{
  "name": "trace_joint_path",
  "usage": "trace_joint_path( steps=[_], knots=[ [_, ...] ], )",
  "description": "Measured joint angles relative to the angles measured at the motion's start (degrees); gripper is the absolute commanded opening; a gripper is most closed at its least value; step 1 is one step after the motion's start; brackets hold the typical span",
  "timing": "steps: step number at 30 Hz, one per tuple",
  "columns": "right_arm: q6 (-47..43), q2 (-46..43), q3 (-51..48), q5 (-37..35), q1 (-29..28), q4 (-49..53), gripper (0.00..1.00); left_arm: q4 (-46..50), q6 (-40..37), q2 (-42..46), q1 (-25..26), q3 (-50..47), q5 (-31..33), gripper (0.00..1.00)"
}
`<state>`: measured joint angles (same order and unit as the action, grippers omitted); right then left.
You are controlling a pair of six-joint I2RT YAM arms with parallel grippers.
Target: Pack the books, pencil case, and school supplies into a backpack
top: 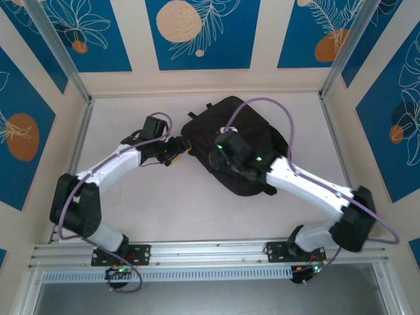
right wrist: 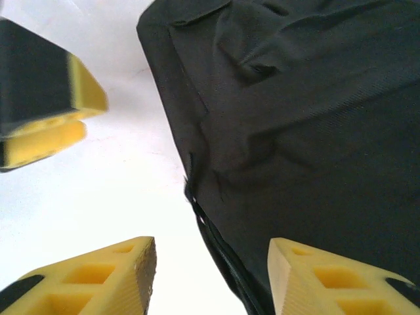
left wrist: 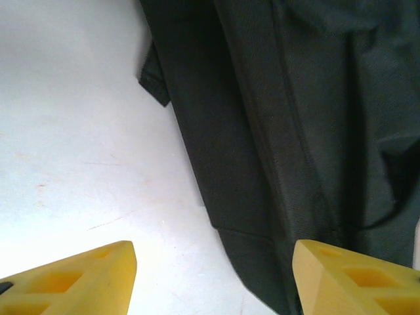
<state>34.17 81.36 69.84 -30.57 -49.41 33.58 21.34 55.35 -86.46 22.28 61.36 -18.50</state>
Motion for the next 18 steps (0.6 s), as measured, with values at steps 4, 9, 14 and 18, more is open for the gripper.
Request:
trace_joint_path(
  steps=[4,9,14,18],
  knots=[
    [1.68,9.6,7.23,-2.45,-0.46,3.1,0.47,-0.55,1.86,4.39,-3.39,-3.04,1.18,0.64],
    [3.65,17.29,12.61,-3.74,-0.55,7.26,0.47,-0.83,3.08,4.98,-5.6,-5.51,1.2,0.64],
    [4.74,20.7,14.19,-4.52,-0.79,10.03,0.36,-1.36,3.54,4.59,-5.68,-5.86,0.52,0.64],
    [4.94,22.45,14.95,-5.6,-0.85,11.45,0.2,-2.34,4.59,2.86,-5.75,-5.9,-0.94,0.64]
  ],
)
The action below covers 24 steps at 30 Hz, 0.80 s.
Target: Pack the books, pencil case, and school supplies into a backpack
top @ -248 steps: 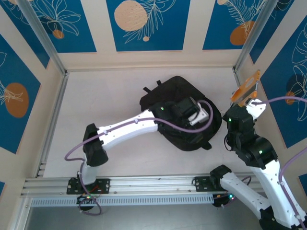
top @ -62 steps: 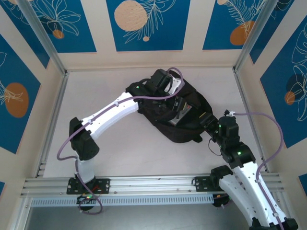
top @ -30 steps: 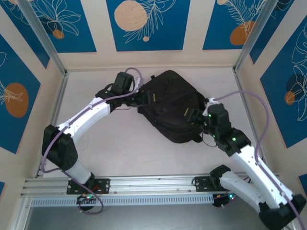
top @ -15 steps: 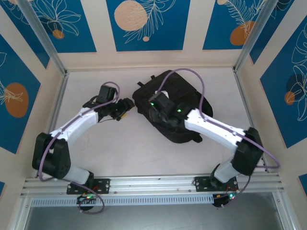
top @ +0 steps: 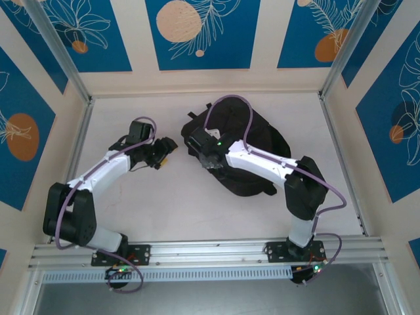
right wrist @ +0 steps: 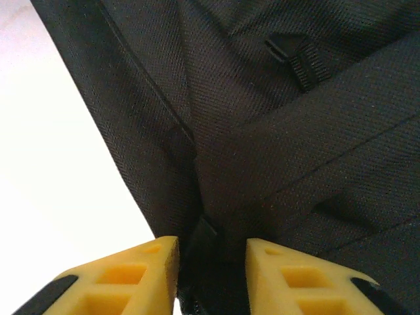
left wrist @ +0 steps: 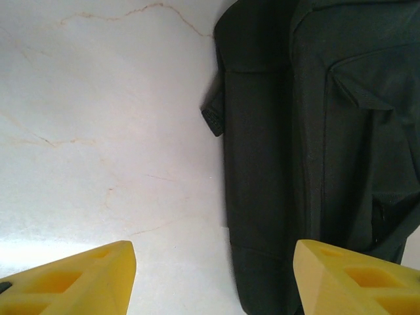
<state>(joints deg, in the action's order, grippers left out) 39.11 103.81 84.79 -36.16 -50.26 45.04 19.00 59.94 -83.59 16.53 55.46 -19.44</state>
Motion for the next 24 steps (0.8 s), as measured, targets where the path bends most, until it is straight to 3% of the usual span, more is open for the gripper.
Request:
trace_joint_path(
  steps=[2,5,15,24],
  knots=[
    [-0.22,0.7,0.42,-0.63,-0.04,0.46,0.09,-0.22,0.26,-0.61,-0.04,-0.22,-0.5,0.64],
    [-0.5,0.9,0.61,-1.44,-0.55,0.44,0.0,-0.39,0.61,-0.7,-0.04,-0.68,-0.87,0.64],
    [-1.66,-4.46,-3.78,-3.52,-2.23,-3.63,0.0,-5.57,0.68,-2.19,0.09,-0.79,-5.75,0.72],
    [-1.92,-17.81,-19.04,4.22,-2.69,-15.76,0.0,-13.97,-0.09,-4.55,4.76,-0.57,-11.23,0.75]
  ],
)
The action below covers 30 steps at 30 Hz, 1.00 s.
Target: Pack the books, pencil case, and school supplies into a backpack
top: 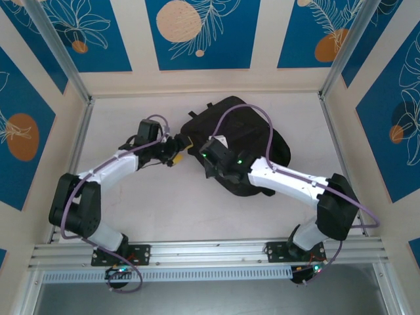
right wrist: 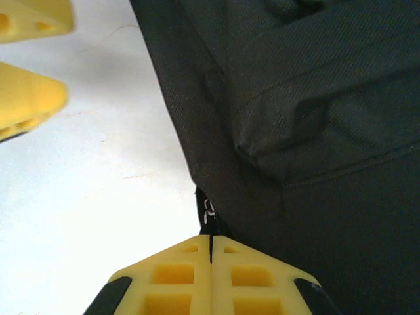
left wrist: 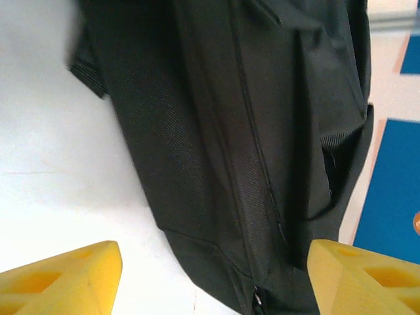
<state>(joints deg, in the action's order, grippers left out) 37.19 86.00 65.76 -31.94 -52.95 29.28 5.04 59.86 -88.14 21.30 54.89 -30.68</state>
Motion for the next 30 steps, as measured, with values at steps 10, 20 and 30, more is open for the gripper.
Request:
trace_joint_path(
  steps=[10,20,30],
  knots=[
    [1.81,-8.04,-11.5,12.41,6.03,-11.98,0.0,-1.4,-0.22,-4.37,3.41,1.29,-0.83,0.71],
    [5.53,-13.29,-20.0,22.21,11.28,-19.89,0.0,-2.45,-0.13,-8.22,4.98,5.07,-0.74,0.36],
    [6.97,-14.36,-21.46,26.62,12.96,-22.25,0.0,-3.23,0.0,-9.94,5.9,5.9,-0.61,0.1]
  ],
)
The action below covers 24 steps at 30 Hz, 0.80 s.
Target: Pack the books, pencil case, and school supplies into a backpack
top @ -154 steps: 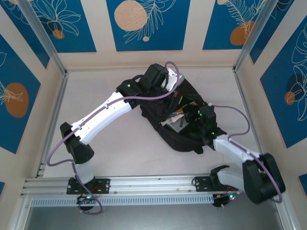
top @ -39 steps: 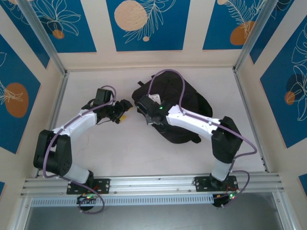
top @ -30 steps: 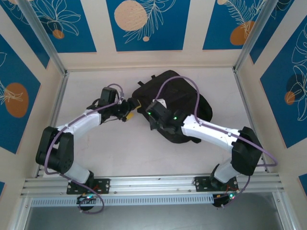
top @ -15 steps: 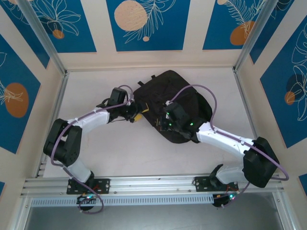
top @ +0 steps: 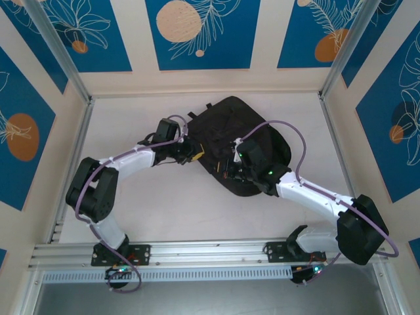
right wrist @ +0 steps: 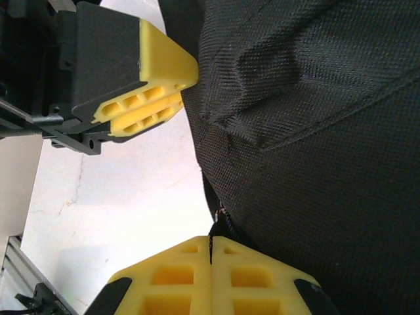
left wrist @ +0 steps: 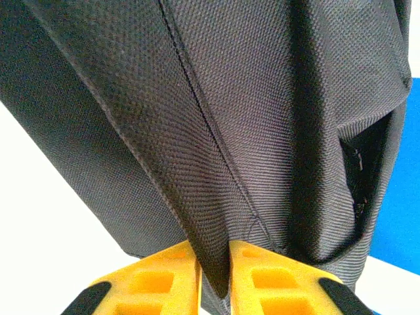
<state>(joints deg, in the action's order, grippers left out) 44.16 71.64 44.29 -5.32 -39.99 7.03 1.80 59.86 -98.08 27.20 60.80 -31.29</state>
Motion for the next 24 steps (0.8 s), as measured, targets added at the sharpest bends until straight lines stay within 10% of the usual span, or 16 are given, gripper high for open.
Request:
trace_joint_path(
  steps=[24],
  knots=[
    [-4.85,-10.91,-0.46,-5.9,-3.34,14.43,0.0,2.71,-0.37,-0.04,-1.62,1.11,-0.42,0.0]
  ],
)
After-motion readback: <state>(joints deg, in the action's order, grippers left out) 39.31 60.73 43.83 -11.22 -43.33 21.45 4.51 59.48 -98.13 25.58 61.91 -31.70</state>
